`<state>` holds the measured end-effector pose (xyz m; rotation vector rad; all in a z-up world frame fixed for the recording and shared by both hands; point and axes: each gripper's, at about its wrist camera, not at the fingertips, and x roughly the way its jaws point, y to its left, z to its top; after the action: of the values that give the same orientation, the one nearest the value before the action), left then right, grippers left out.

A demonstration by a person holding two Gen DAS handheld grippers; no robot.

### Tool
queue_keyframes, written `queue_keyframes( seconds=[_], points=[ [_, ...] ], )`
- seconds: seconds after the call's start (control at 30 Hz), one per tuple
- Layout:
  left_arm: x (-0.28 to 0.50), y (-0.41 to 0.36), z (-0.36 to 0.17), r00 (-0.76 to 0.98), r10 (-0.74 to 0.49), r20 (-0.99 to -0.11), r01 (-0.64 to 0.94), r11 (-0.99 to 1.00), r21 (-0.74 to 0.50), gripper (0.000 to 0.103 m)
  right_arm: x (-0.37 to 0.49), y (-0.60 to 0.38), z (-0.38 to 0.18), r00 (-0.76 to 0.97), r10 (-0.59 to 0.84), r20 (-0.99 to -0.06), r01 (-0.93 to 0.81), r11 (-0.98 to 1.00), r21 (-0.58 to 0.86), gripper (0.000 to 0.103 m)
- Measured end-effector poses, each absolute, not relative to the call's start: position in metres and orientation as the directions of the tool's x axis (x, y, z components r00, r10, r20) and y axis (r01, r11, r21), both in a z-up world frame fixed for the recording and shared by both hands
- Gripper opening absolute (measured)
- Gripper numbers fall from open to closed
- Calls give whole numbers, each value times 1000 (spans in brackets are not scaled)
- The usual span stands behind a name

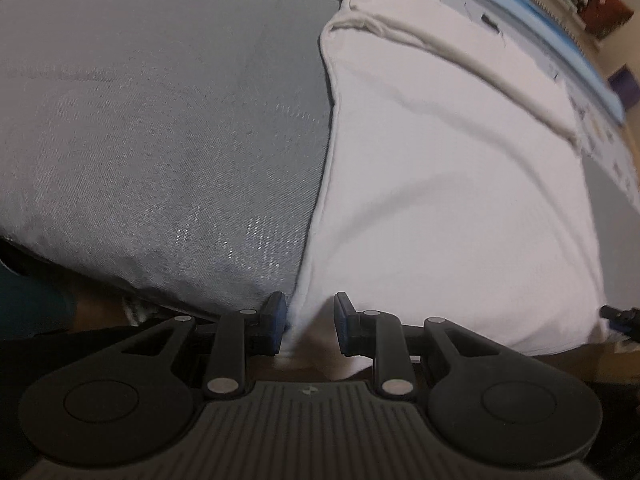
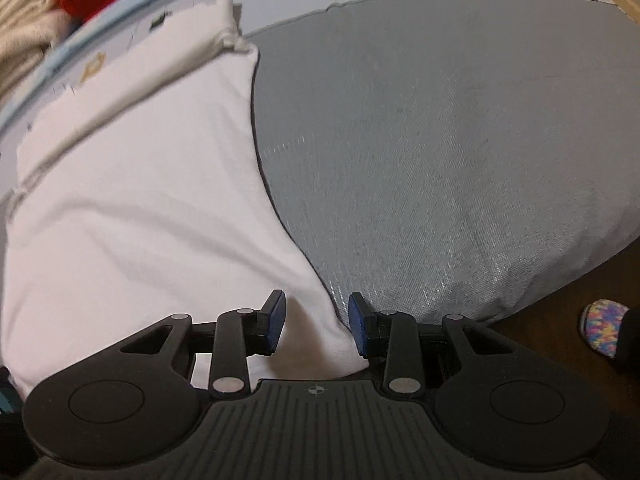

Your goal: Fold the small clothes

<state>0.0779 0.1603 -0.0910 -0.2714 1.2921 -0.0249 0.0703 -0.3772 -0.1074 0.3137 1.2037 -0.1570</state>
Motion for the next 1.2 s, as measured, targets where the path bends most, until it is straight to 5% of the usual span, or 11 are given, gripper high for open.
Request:
queue_keyframes(
  seconds=[0.3, 0.4, 0.47, 0.53, 0.63, 0.87, 1.2],
  points=[
    [75, 154, -95, 270, -136, -953, -105, 980, -169, 27, 70, -372, -110, 353, 13, -935, 241, 965, 105, 36],
    [76, 149, -93, 283, -141, -949, -70, 983, -167, 6, 67, -371, -108, 358, 10, -934, 230, 968, 99, 35],
    [74, 146, -86, 315, -137, -939, -47, 986, -160, 5, 67, -370, -106, 368, 23, -930, 228, 967, 114, 7],
    [73, 148, -71, 388, -136, -912, -34, 986, -162, 4, 67, -374, -101, 391, 46, -919, 233, 961, 148, 1],
    [70, 156, -55, 465, -151, -872, -46, 980, -195, 4, 66, -376, -94, 429, 75, -900, 227, 956, 188, 1],
    [75, 160, -87, 287, -188, -939, -112, 967, -228, 9, 70, -376, -107, 357, 39, -933, 241, 962, 132, 5],
    [74, 147, -97, 257, -162, -953, -83, 978, -189, 22, 72, -368, -111, 337, 45, -940, 202, 972, 120, 6]
  ],
)
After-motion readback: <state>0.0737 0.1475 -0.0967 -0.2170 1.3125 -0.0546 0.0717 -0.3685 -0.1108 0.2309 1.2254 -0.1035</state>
